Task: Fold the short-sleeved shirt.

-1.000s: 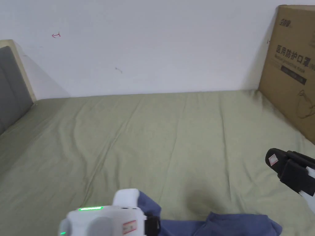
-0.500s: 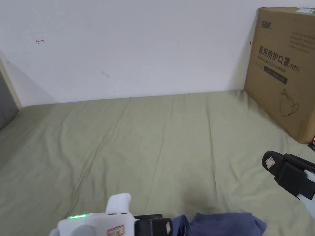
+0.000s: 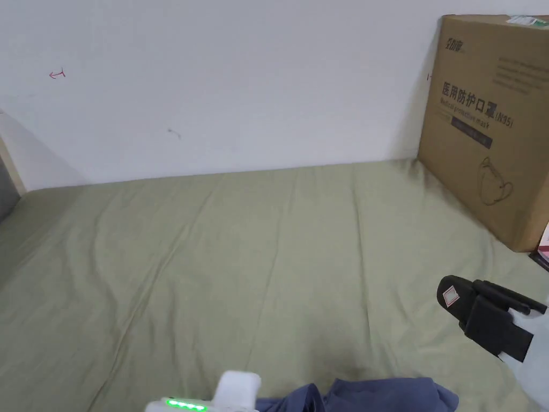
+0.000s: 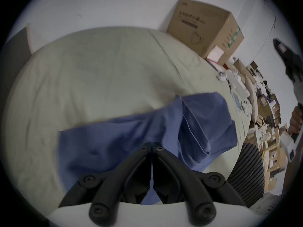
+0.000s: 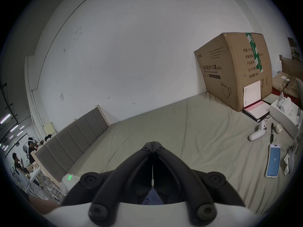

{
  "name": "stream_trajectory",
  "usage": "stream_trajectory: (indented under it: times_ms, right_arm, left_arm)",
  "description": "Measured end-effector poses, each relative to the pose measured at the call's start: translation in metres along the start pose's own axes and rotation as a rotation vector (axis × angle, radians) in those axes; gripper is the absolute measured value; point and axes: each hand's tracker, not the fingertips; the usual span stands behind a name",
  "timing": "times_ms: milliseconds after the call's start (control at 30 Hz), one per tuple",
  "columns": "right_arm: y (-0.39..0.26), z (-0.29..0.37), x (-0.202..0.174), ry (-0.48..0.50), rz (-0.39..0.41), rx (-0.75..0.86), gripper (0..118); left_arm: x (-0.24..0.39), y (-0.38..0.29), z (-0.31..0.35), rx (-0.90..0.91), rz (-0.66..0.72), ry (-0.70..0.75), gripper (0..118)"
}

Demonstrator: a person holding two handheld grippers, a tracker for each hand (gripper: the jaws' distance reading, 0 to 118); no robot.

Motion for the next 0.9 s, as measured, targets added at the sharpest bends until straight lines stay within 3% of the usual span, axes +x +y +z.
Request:
stream_trajectory:
  times_ms: [67,267,467,533,667,800,900]
  right_arm:
    - [-0.001,0.002,0.0,-0.006,0.006,-0.001,0]
    - [-0.003,0.005,-0.004,-0.01,0.023,-0.011,0]
    - [-0.009,0.002,-0.007,0.005,0.003,-0.035,0]
    - [-0.009,0.003,-0.008,0.01,0.005,-0.038,0]
    - [-0.005,0.009,-0.009,0.002,0.038,-0.026,0]
    - [0.001,0.009,-0.008,-0.006,0.048,-0.018,0]
    - [0.002,0.007,-0.008,-0.022,0.032,-0.009,0]
  left_arm:
    - [0.013,-0.002,-0.025,-0.073,-0.019,-0.039,2]
    - [0.052,0.002,-0.017,-0.008,-0.104,0.026,2]
    - [0.058,0.001,-0.032,-0.096,0.055,-0.363,2]
    - [0.051,-0.001,-0.029,-0.095,0.102,-0.397,2]
    - [0.019,0.004,0.021,0.047,0.142,-0.443,2]
    - [-0.055,0.003,0.081,0.168,0.246,-0.491,2]
    - [-0.117,-0.01,0.097,0.135,0.336,-0.509,3]
